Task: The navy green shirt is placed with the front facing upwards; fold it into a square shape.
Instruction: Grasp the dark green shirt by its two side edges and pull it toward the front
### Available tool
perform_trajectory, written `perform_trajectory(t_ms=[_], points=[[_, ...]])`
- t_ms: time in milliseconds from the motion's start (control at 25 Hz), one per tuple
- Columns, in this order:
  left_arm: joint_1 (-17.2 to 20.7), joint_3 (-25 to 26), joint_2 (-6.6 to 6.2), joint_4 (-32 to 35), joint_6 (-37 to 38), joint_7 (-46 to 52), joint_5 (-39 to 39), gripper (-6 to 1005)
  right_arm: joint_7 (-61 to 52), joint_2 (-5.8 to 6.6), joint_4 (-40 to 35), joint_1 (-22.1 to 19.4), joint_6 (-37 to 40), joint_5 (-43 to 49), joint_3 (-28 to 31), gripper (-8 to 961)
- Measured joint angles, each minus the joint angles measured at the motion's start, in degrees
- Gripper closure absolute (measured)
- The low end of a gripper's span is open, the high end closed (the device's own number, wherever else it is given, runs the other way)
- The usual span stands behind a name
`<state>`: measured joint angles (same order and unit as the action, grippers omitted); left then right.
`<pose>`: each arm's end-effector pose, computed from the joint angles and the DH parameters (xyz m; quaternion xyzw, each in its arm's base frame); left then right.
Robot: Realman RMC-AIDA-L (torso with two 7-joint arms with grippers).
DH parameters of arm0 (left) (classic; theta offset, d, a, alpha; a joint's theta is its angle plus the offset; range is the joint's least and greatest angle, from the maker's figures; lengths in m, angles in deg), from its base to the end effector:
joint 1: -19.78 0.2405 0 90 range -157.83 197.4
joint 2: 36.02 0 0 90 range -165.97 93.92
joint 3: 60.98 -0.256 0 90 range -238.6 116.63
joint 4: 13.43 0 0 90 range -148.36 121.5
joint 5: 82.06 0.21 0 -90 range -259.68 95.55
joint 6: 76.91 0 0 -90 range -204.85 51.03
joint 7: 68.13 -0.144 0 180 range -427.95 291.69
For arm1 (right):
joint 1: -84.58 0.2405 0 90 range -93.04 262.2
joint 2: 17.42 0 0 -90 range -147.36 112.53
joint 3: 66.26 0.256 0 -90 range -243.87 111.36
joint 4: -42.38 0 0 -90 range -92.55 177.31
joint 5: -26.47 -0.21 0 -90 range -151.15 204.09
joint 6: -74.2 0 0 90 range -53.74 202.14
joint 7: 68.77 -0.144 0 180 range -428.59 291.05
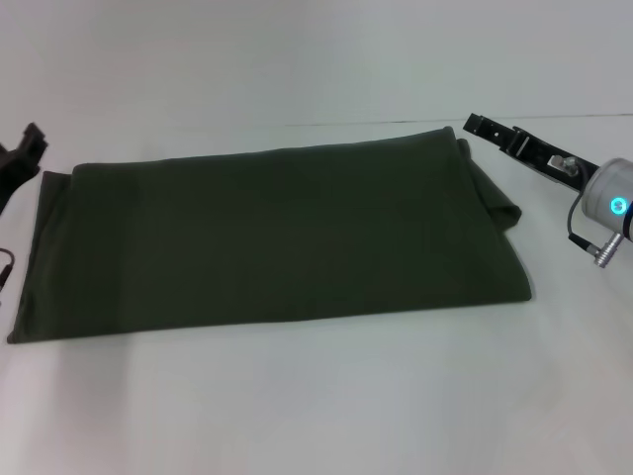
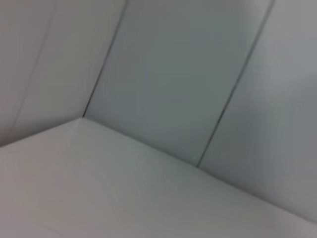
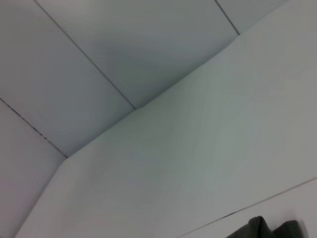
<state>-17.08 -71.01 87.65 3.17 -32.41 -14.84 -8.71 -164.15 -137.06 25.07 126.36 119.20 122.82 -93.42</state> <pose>-0.3388 0.3985 0.0189 -0.5864 -0.4647 -0.3575 0.5588 0.2860 0.4265 -0.0117 -0.6767 0.5492 0.3429 0.3505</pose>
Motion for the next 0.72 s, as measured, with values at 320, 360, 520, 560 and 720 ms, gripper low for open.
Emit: perform_trajectory(t_ms=[320,360,520,560,720], points=[[7.53,-17.05,-3.36,17.53,13.74,50.29,26.83,424,-1.06,2.08,-2.47,-4.41,11.60,0.41,-4.32,110],[7.92,-17.01,-3.97,20.05,17.21,55.23,31.07,424,-1.35,2.42,-3.07,-5.03,13.53,0.42,-5.48,111],[6.90,-15.79,-6.81,26.64,25.84,69.32,48.30,423,-1.78,3.58,-5.53,-6.89,20.30,0.42,-10.20,112],[6.46,-15.13,-7.20,27.43,26.93,71.22,51.69,423,-1.77,3.69,-6.21,-7.28,21.56,0.42,-11.26,112],[4.94,-11.27,-8.56,28.98,31.62,75.20,61.34,422,-6.24,4.45,-7.98,-8.45,23.24,2.15,-14.34,113]])
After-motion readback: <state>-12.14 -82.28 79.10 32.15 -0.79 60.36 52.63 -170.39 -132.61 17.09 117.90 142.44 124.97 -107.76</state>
